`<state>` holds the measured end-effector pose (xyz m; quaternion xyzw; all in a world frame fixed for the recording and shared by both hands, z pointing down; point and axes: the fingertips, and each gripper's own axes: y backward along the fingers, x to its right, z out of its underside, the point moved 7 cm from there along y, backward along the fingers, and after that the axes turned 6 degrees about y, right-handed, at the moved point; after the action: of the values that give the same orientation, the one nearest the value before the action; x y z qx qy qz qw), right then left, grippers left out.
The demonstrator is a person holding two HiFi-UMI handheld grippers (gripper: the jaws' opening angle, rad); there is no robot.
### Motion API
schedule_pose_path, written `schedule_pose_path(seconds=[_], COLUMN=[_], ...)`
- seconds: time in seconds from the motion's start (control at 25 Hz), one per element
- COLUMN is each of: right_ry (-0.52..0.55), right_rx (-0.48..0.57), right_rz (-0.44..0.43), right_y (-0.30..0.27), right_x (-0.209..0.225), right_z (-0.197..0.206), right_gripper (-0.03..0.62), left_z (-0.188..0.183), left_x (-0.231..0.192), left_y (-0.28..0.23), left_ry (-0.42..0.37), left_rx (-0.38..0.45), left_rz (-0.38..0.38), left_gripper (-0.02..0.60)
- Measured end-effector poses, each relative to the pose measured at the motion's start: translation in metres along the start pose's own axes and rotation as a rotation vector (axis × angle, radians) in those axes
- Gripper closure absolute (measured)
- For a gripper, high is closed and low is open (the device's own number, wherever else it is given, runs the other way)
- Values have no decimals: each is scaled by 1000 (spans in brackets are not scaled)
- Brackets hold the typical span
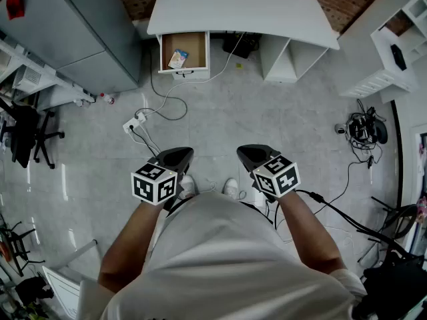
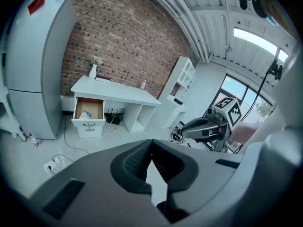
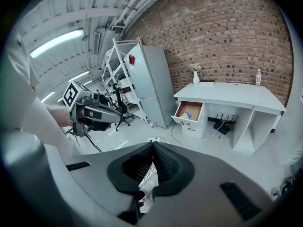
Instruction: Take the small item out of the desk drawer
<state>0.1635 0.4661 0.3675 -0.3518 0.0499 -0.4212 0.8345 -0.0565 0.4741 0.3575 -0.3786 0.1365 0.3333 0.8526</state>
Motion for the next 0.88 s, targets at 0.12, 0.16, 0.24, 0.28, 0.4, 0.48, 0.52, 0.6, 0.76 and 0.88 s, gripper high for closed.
schedule_pose_path(seconds=[0.12, 0.16, 0.24, 0.28, 0.4, 0.48, 0.52, 0.6, 0.76, 0.88], right_ry=[-10, -9, -9, -10, -17, -22, -24, -28, -22, -35], right_rx=[-18, -21, -22, -21, -15, -5, 3, 20, 41, 50], right_rz=[0, 2, 5, 6, 7, 3, -3, -14, -5, -28], right_y=[-5, -6, -6, -5, -1, 4, 6, 11, 27, 34], right_x=[6, 8, 11, 13, 20, 25, 28, 33, 50, 63], right_z=[-5, -5, -5, -5, -1, 0, 0, 2, 12, 20], right_gripper=[563, 563, 563, 563, 563, 563, 563, 563, 560, 471], left_z=[-4, -4, -4, -4, -4, -5, -6, -8, -9, -9], left_x=[2, 3, 5, 6, 11, 14, 15, 19, 27, 31], left_y=[-7, -10, -14, -15, -24, -30, -34, -40, -59, -72], left_ry=[-5, -3, 2, 2, 1, 2, 4, 8, 15, 22], left_rx=[-14, -17, -20, -21, -33, -42, -44, -47, -45, -31], left_rz=[9, 12, 15, 14, 10, 9, 9, 9, -8, -33], left_gripper=[558, 558, 558, 558, 558, 558, 558, 558, 558, 557])
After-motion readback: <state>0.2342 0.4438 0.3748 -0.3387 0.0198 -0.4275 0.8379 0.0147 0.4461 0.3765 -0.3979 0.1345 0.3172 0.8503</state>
